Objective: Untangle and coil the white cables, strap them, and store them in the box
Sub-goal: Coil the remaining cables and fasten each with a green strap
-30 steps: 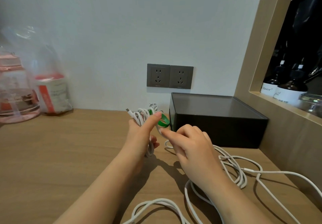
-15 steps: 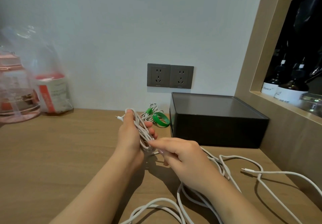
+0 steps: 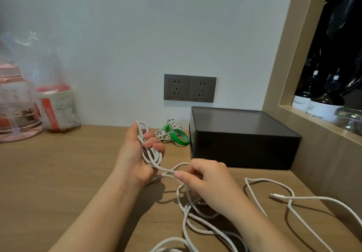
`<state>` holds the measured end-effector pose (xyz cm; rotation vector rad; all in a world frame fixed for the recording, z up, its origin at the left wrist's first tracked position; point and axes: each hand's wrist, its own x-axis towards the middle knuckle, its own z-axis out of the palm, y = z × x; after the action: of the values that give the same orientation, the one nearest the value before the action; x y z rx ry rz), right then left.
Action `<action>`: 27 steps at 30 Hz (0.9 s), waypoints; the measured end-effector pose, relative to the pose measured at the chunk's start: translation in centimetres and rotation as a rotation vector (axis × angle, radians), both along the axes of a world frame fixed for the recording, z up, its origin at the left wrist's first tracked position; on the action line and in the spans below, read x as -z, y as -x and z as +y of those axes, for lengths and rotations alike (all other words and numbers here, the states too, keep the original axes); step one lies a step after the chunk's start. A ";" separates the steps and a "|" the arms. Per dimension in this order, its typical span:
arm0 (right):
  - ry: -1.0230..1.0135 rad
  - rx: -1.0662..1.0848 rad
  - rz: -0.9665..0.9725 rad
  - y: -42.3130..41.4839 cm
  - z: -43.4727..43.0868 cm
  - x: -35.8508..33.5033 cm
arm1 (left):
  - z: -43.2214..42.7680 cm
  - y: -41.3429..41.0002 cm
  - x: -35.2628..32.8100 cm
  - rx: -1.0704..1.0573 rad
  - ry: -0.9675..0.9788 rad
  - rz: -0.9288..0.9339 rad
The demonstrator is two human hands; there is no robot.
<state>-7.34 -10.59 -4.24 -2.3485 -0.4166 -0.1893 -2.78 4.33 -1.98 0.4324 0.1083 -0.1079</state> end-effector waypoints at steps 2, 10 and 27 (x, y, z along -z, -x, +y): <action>0.003 0.046 0.018 -0.2 -0.2 0.0 | 0.0 0.2 0.1 0.070 -0.026 -0.020; -0.012 0.366 -0.111 -0.9 -2.3 -0.3 | 0.2 1.3 0.1 0.364 -0.171 -0.281; -0.872 0.306 -0.009 -1.0 -4.0 -1.6 | -0.7 2.4 0.2 0.271 -0.912 -0.379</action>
<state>-6.39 -14.57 -2.61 -1.5314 0.0429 -0.4280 -5.15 3.62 -2.19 1.3688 -0.2926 -0.2405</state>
